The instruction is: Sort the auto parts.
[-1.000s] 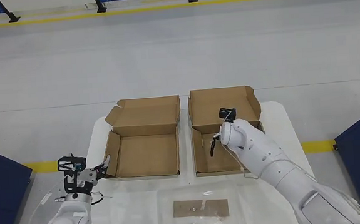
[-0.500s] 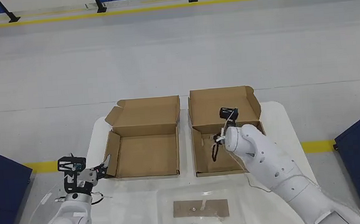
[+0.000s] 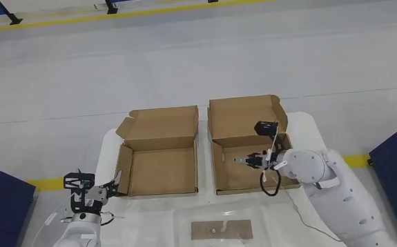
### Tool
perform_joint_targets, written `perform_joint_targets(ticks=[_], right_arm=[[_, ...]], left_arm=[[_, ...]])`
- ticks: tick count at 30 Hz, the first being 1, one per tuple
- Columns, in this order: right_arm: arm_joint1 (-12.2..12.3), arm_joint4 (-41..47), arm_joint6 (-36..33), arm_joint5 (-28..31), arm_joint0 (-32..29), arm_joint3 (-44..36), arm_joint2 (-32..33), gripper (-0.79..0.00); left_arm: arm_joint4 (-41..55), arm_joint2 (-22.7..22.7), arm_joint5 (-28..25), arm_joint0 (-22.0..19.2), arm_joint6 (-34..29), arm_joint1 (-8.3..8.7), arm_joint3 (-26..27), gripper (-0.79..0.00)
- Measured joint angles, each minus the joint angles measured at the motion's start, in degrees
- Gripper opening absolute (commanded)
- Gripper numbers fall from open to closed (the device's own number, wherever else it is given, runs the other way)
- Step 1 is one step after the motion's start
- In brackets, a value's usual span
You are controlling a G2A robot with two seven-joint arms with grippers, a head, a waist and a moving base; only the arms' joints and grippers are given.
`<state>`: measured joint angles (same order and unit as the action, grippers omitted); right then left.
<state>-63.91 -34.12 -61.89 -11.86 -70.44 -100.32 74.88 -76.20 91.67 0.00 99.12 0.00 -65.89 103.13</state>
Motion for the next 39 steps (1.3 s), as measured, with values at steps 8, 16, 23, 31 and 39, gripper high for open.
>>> perform_joint_targets(ticks=[8,16,23,31,39], right_arm=[[0.0,-0.4,0.1,-0.3,0.1,0.1,-0.1,0.000],[0.3,5.5,-0.3,5.2,-2.0,-0.9,2.4,0.000],[1.8,20.4,-9.2,20.5,-5.6,0.5,10.6,0.000],[3.3,37.0,-20.5,32.8,-8.1,4.9,16.2,0.000],[4.4,43.5,-21.0,33.3,-8.3,4.6,15.1,0.000]], left_arm=[[0.0,0.0,0.0,0.0,0.0,0.00,0.0,0.000],[0.0,0.0,0.0,0.0,0.0,0.00,0.0,0.000],[0.0,0.0,0.0,0.0,0.0,0.00,0.0,0.000],[0.0,0.0,0.0,0.0,0.0,0.00,0.0,0.000],[0.0,0.0,0.0,0.0,0.0,0.00,0.0,0.000]])
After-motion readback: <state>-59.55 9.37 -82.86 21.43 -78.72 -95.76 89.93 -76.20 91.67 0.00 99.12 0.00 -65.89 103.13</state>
